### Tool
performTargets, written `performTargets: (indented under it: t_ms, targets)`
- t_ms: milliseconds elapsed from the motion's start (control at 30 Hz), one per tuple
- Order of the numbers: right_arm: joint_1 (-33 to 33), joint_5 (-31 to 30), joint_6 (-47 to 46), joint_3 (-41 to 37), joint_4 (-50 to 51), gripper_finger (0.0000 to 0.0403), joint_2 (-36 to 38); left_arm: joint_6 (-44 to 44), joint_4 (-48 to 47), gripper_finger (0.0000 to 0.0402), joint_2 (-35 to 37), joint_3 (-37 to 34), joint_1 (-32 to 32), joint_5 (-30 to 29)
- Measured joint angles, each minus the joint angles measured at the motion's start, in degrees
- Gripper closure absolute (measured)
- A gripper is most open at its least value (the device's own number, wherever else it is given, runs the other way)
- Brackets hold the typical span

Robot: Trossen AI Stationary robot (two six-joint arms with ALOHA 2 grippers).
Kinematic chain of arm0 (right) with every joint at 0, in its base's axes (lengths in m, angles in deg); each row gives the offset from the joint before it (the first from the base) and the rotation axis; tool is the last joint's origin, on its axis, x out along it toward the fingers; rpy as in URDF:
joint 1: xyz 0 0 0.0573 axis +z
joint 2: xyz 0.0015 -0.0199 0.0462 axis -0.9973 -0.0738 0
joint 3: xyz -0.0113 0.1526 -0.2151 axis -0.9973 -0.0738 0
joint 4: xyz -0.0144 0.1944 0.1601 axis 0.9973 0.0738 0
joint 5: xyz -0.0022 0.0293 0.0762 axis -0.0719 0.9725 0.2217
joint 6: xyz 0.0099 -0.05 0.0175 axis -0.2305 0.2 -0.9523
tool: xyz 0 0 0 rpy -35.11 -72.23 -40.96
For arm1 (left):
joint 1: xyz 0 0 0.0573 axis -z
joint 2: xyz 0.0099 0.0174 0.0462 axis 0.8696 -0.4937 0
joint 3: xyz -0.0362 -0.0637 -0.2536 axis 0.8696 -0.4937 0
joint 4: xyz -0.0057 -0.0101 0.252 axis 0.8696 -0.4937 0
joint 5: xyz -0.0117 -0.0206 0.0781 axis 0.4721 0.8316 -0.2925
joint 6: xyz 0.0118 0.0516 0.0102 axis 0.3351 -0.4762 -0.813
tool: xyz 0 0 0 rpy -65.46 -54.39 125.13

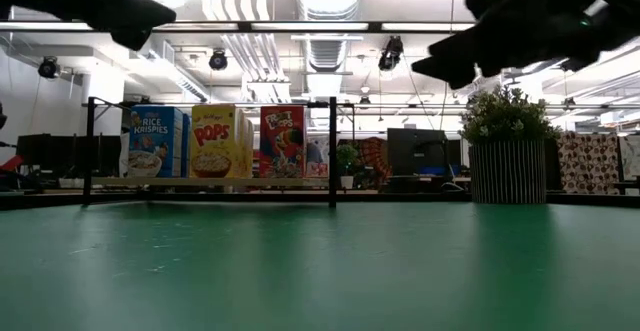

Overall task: Stack cereal on shelf
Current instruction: Return to Home Position

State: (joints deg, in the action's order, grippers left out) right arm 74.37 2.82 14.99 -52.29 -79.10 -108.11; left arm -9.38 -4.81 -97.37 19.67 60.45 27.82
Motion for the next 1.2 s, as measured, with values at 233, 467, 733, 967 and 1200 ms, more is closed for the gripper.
performTargets:
  t_ms: [233,467,733,967,1200]
  targets:
    - [0.00,0.00,-2.36,-7.76,-4.16,0.0113,9.45,0.22,2.22,0.0402,5.20,-4.58,-0.02,0.00]
    - [0.00,0.23,-3.31,-13.62,-4.24,0.0113,21.29,0.05,2.05,0.0402,10.58,-6.66,-0.02,0.02]
    - [0.00,0.42,-4.90,-18.77,-3.74,0.0113,32.78,0.22,1.65,0.0402,17.14,-8.82,-0.02,0.04]
    - [0.02,1.74,-5.67,-19.14,-0.76,0.0113,39.61,0.24,1.17,0.0402,23.30,-11.50,-0.02,1.88]
    - [0.02,1.74,-5.67,-19.14,2.10,0.0113,43.95,0.98,1.19,0.0402,23.14,-12.52,-0.02,1.99]
